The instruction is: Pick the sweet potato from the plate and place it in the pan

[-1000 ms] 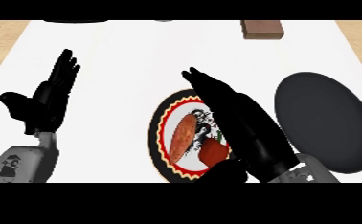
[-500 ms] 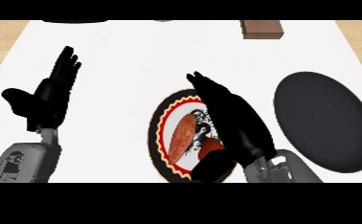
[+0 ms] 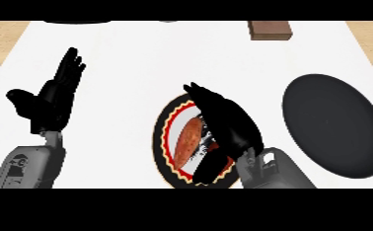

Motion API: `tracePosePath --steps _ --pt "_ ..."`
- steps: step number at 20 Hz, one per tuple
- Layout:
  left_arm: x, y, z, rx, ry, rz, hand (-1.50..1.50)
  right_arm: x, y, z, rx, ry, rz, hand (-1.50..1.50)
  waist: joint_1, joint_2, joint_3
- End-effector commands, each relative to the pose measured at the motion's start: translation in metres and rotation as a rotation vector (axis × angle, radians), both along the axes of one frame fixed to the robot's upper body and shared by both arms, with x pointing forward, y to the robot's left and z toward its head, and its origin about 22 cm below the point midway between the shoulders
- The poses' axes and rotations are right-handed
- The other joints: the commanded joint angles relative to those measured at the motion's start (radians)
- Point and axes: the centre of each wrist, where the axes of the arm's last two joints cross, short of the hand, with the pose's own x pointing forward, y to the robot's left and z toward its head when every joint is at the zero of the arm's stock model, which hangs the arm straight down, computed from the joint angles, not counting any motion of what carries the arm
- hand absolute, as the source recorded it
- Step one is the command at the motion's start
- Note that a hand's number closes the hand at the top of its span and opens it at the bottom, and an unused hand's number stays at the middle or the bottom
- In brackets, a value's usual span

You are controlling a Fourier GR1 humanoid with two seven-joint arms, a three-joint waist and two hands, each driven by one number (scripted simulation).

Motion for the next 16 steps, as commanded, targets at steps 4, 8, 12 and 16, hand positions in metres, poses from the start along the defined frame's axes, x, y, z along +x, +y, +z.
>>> tracePosePath --steps 4,8,12,16 --pt "0.01 -0.012 -0.011 -0.007 0.007 -0.006 0.0 0.001 0.026 -0.017 -0.062 0.014 0.036 -1.5 -0.001 0.0 0.0" --pt "0.005 0.0 -0.001 -0.003 0.004 0.002 0.0 0.011 0.025 -0.02 -0.136 0.035 0.036 -1.5 0.002 0.0 0.0" --pt "0.001 0.008 -0.023 -0.003 0.016 -0.006 0.0 0.008 0.026 -0.012 -0.25 0.043 0.026 -1.5 -0.001 0.0 0.0" --pt "-0.01 -0.005 0.0 0.0 -0.011 -0.013 0.0 0.002 0.032 -0.021 -0.295 0.06 0.041 -1.5 0.003 -0.001 0.0"
